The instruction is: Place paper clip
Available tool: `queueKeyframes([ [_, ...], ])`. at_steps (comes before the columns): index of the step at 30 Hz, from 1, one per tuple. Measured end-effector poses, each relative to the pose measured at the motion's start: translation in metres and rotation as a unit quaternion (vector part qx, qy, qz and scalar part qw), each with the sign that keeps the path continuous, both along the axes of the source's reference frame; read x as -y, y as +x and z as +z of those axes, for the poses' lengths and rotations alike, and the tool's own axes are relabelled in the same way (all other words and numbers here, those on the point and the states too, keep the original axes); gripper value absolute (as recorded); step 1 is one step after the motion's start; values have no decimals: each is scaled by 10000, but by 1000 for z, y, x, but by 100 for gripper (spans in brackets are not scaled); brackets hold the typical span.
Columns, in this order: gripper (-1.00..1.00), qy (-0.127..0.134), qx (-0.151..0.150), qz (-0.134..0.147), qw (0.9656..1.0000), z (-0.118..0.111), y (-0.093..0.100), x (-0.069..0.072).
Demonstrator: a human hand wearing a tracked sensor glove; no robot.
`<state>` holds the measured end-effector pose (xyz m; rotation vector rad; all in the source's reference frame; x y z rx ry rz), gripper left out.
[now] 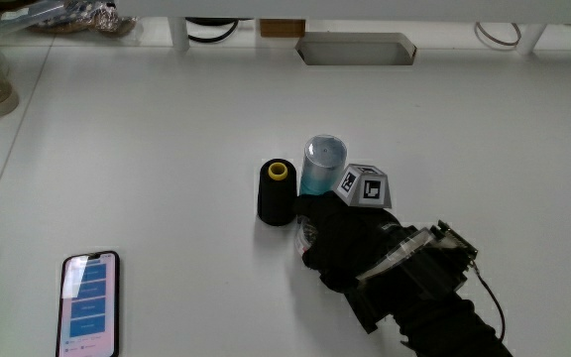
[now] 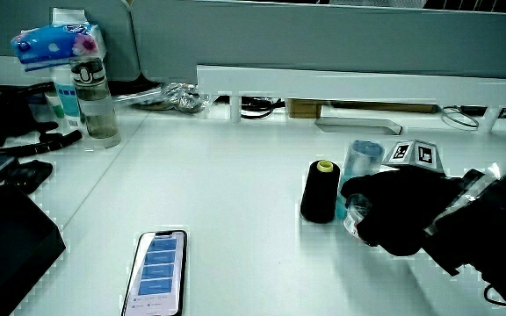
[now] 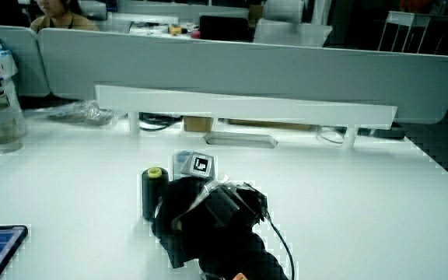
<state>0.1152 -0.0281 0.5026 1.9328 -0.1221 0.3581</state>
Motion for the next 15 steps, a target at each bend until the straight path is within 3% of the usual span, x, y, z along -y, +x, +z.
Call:
queueKeyframes([
  [1, 0, 62, 133, 46, 9999, -4, -2, 0],
  [7, 0, 137, 251, -37, 9996, 3, -16, -6],
  [9, 0, 108, 328, -108, 9993, 5, -25, -10],
  [14, 0, -111, 117, -267, 9995, 23, -38, -18],
  [15, 0, -123, 220, -286, 9993, 23, -41, -20],
])
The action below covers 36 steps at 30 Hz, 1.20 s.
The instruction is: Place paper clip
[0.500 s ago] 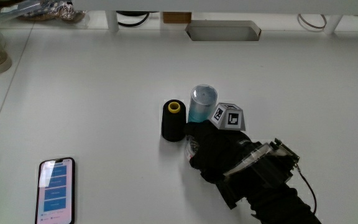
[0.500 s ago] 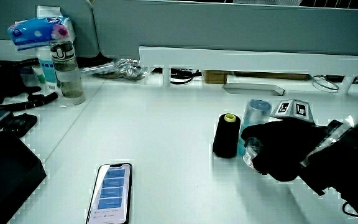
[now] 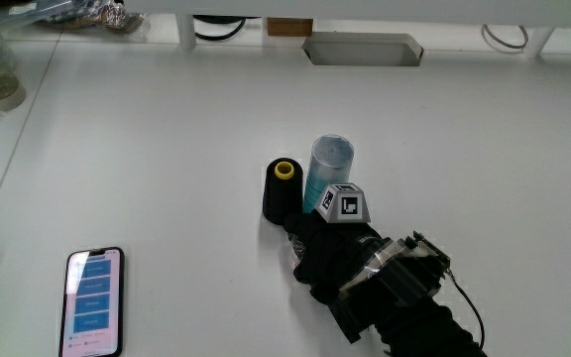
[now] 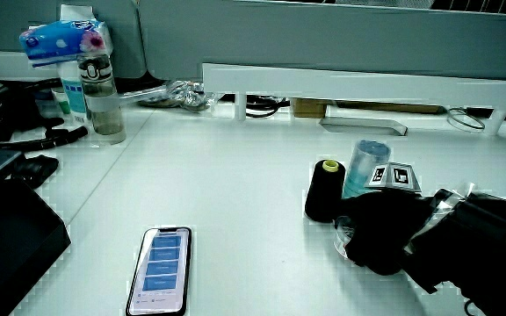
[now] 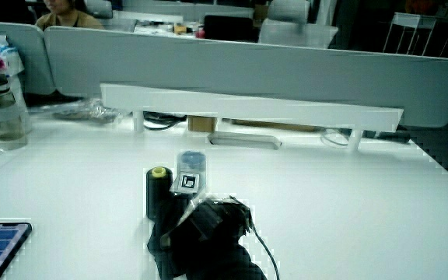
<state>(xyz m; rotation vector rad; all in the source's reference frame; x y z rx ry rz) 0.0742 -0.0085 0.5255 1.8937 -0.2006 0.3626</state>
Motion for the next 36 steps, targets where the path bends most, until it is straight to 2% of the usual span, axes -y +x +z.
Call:
queueKeyframes([
  [1, 0, 56, -134, -105, 9998, 4, -3, -2],
  [2, 0, -29, -165, -263, 9995, 3, -7, -4],
  [4, 0, -111, -205, -172, 9996, 10, -8, -8],
  [6, 0, -171, -232, -324, 9991, 13, -12, -10],
  [7, 0, -212, -346, -267, 9988, 17, -11, -11],
  [10, 0, -378, -389, -258, 9982, 23, -10, -14],
  [11, 0, -291, -430, -278, 9983, 24, -11, -14],
  [12, 0, -313, -334, -375, 9982, 21, -13, -15],
  [13, 0, -412, -352, -332, 9980, 25, -12, -16],
  [14, 0, -337, -335, -325, 9983, 25, -12, -17],
  [16, 0, -447, -373, -335, 9977, 28, -12, -19],
  [17, 0, -315, -445, -284, 9981, 29, -12, -19],
  [19, 0, -409, -516, -473, 9967, 29, -15, -19],
  [20, 0, -280, -459, -402, 9977, 27, -16, -19],
  [21, 0, -245, -456, -529, 9973, 23, -18, -19],
  [22, 0, -262, -596, -597, 9961, 26, -18, -19],
  [23, 0, -281, -634, -526, 9962, 26, -18, -20],
  [25, 0, -342, -668, -599, 9954, 26, -18, -19],
  [26, 0, -303, -880, -577, 9940, 27, -17, -19],
  [27, -11, -344, -582, -608, 9959, 24, -18, -18],
  [28, -22, -473, -709, -621, 9944, 27, -17, -18],
  [30, -44, -622, -576, -539, 9949, 27, -15, -19],
  [32, -67, -600, -561, -623, 9947, 25, -13, -19],
  [35, -100, -506, -399, -506, 9966, 16, -6, -15],
  [36, -100, -488, -365, -494, 9969, 8, -5, -14],
])
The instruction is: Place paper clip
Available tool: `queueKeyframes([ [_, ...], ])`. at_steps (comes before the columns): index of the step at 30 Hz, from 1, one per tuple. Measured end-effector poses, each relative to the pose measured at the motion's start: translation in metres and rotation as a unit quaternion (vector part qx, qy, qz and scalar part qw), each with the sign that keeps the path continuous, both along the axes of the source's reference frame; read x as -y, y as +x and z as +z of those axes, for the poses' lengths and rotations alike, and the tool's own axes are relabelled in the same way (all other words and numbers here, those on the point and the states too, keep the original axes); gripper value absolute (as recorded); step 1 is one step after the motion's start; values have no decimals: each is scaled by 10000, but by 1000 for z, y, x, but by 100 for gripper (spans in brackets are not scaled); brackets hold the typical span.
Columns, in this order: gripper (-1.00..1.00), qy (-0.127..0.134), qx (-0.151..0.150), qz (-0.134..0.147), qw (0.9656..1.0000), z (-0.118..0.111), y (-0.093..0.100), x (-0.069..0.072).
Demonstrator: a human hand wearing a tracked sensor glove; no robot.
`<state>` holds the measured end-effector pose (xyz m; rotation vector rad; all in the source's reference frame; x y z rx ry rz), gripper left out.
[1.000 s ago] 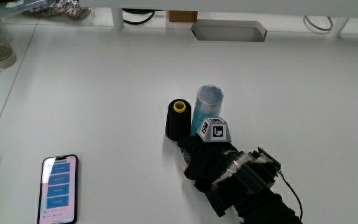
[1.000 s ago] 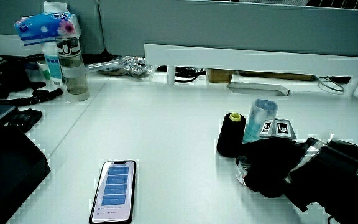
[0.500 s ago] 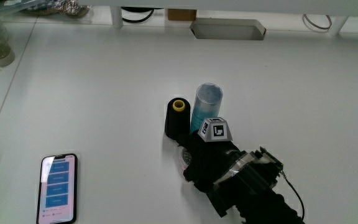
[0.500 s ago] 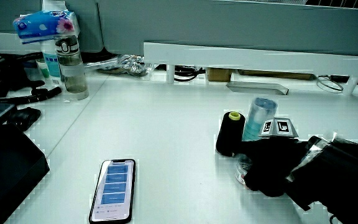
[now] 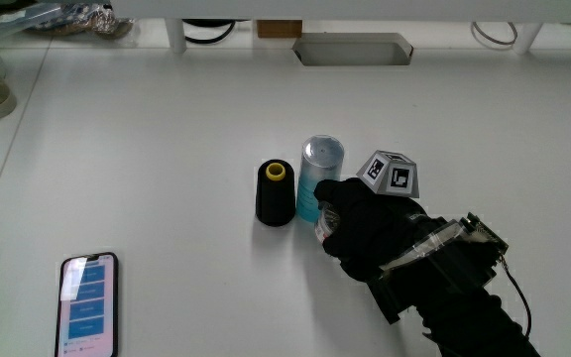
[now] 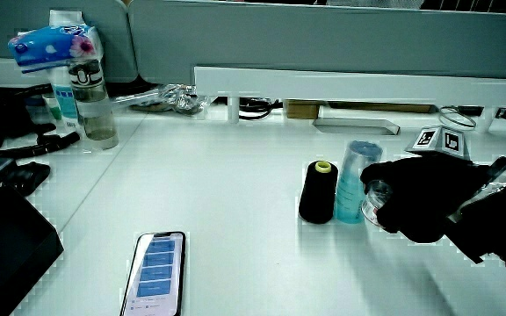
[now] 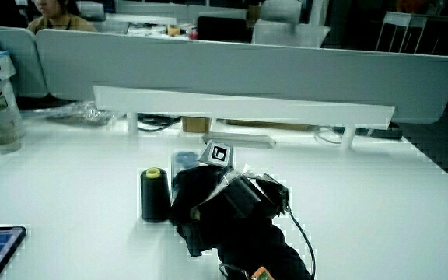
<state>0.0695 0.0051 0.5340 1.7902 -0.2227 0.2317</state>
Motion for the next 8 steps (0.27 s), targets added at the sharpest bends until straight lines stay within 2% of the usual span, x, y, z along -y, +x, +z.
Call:
queueKeyframes([
  [1, -100, 11, 18, -10, 10000, -7, 0, 1],
  [2, -100, 148, 82, -66, 9998, -14, 0, 1],
  [3, -100, 124, 158, -134, 9997, -22, -1, 1],
  [5, -100, 362, 225, -146, 9990, -35, -2, 1],
  [8, -100, 430, 331, -302, 9981, -47, -7, -1],
])
